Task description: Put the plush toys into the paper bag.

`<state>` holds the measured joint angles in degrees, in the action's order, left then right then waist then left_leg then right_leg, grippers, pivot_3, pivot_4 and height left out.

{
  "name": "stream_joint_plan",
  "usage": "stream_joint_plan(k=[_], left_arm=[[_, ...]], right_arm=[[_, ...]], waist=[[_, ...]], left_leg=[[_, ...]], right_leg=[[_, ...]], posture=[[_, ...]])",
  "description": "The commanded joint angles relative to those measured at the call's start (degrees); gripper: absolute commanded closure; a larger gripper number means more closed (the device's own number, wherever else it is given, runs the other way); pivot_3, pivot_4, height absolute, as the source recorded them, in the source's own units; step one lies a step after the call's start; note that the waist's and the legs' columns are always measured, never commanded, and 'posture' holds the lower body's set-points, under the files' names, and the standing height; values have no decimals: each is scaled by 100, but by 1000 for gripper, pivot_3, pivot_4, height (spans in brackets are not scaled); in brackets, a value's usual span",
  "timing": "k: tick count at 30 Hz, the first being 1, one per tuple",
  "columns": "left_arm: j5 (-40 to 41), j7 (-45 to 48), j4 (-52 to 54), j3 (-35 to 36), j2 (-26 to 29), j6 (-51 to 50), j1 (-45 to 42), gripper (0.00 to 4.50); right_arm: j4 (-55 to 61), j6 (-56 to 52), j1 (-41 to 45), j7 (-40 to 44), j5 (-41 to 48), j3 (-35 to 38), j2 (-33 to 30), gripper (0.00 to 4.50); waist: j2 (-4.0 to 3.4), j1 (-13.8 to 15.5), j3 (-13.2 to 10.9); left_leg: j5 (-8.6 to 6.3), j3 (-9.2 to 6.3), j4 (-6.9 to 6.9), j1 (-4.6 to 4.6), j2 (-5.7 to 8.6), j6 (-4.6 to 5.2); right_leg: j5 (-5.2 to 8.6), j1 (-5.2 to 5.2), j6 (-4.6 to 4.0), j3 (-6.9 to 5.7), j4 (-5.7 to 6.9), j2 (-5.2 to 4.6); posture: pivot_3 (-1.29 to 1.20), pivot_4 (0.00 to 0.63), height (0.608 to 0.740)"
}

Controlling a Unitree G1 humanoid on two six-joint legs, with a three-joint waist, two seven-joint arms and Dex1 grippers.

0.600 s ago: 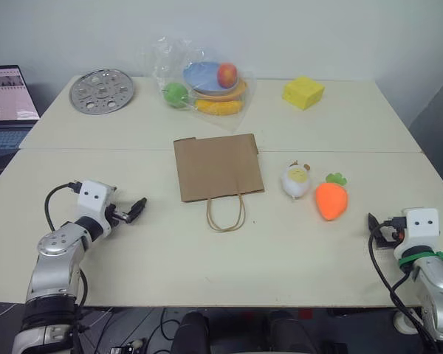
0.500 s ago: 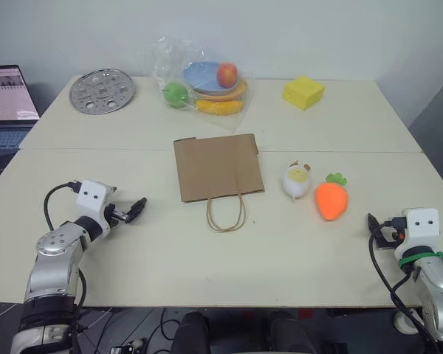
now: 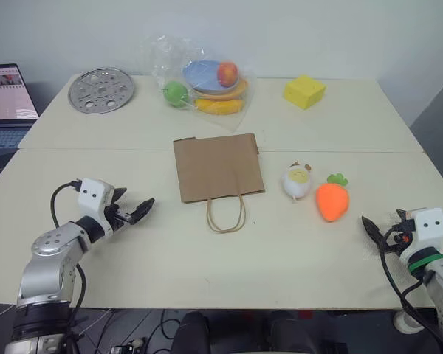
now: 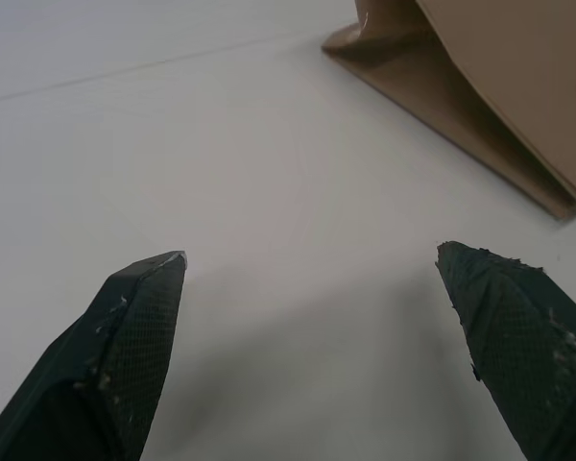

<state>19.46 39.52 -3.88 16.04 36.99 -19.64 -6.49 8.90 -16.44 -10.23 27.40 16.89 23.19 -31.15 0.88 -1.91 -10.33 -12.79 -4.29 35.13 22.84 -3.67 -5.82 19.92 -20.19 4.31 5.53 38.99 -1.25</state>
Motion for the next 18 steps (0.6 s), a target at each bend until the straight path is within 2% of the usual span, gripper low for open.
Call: stream_joint_plan(k=[1, 12, 16, 18], left_arm=[[-68, -43, 407, -22, 76, -23, 124, 22], [-212, 125, 524, -190, 153, 169, 53, 22], [-329, 486, 728, -308, 391, 643, -44, 22], [-377, 957, 1012, -464, 672, 1008, -76, 22]], right_arm=[[178, 55, 108, -127, 10, 228, -62, 0], [324, 109, 18, -392, -72, 211, -3, 0], [632, 105, -73, -423, 22, 492, -100, 0], [1010, 14, -75, -265, 262, 621, -173, 0]], waist=[[1, -10, 0], [0, 3, 0], [0, 5, -1], [0, 6, -3]], left_leg=[[0, 1, 0, 0, 0, 0], [0, 2, 0, 0, 0, 0], [0, 2, 0, 1, -1, 0], [1, 3, 0, 1, 0, -1]], right_leg=[[0, -1, 0, 0, -1, 0], [0, 0, 0, 1, 0, 0], [0, -2, 0, 1, 0, 0], [0, -2, -1, 1, 0, 0]], posture=[[0, 150, 740], [0, 150, 740], [0, 150, 740], [0, 150, 740]])
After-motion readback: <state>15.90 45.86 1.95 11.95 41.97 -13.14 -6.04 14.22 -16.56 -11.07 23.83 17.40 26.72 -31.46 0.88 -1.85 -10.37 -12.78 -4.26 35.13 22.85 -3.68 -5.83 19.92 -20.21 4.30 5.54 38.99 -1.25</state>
